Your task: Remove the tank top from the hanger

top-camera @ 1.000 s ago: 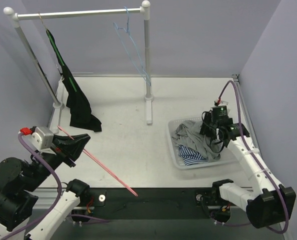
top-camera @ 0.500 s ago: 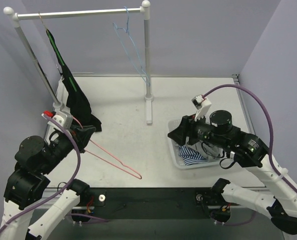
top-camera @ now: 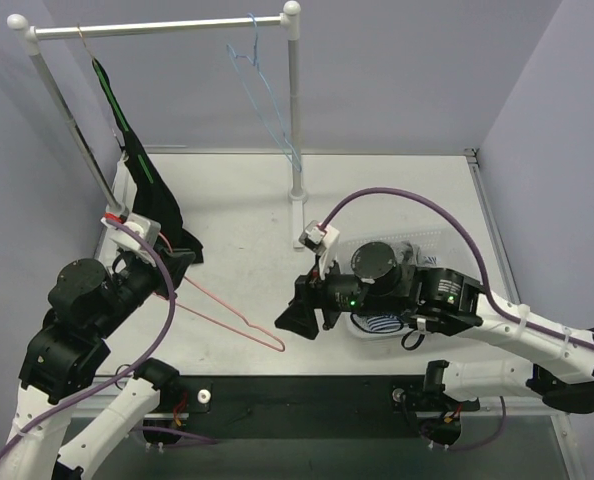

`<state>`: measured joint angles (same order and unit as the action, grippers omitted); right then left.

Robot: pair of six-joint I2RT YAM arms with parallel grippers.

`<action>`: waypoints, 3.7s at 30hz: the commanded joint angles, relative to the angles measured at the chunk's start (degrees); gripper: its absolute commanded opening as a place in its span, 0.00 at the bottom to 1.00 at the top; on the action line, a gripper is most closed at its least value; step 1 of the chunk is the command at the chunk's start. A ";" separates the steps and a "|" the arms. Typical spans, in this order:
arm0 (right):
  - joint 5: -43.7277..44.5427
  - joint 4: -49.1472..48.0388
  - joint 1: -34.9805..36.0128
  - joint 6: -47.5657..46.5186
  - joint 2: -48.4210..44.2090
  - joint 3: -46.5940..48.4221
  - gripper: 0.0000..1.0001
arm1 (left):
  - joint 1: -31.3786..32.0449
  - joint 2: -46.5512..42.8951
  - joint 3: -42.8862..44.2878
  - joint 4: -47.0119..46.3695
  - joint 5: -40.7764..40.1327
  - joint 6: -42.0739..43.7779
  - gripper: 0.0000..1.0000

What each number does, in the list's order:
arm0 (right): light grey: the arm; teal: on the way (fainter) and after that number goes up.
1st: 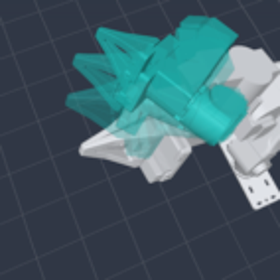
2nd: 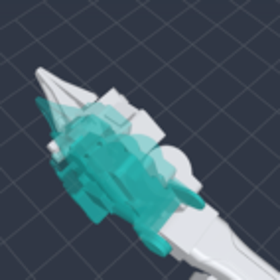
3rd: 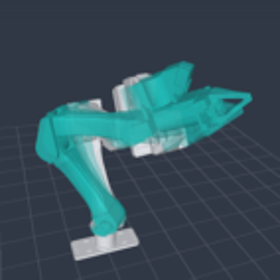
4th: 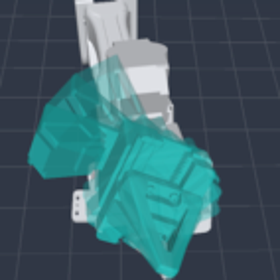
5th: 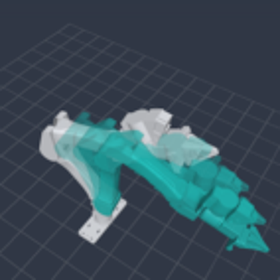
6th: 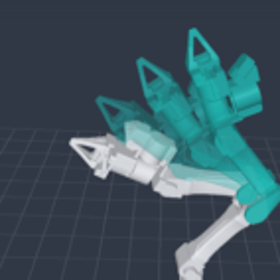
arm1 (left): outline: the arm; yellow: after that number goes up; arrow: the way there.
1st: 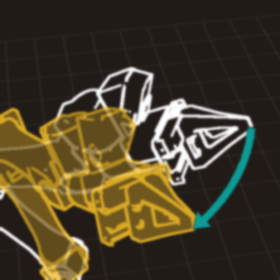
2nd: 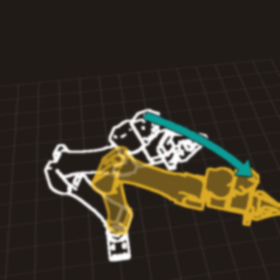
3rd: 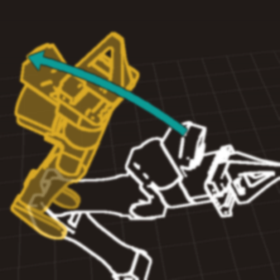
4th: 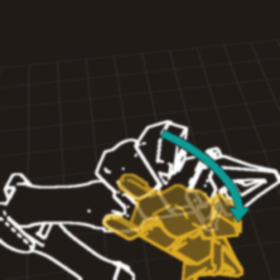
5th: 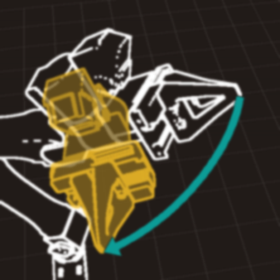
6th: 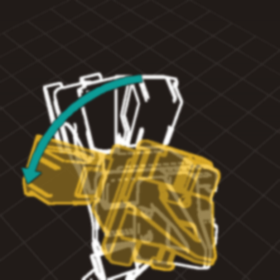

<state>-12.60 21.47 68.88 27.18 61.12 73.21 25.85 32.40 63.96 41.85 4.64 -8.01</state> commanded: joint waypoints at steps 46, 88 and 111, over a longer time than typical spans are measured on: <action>34.65 25.45 12.42 -4.76 3.30 17.84 0.00 | 0.26 -7.43 2.93 -1.77 -10.43 -5.35 0.97; 28.24 7.44 -19.31 -19.80 43.29 57.75 0.00 | 0.43 -18.01 -14.14 -2.39 -14.41 -2.45 0.97; 20.85 6.39 -12.65 -14.26 13.87 25.78 0.82 | 0.26 14.69 13.73 -12.20 -35.12 7.03 0.86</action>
<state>5.72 29.89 52.21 12.45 79.61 105.23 26.15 42.85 75.77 38.24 -22.48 -4.78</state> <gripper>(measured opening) 0.813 0.871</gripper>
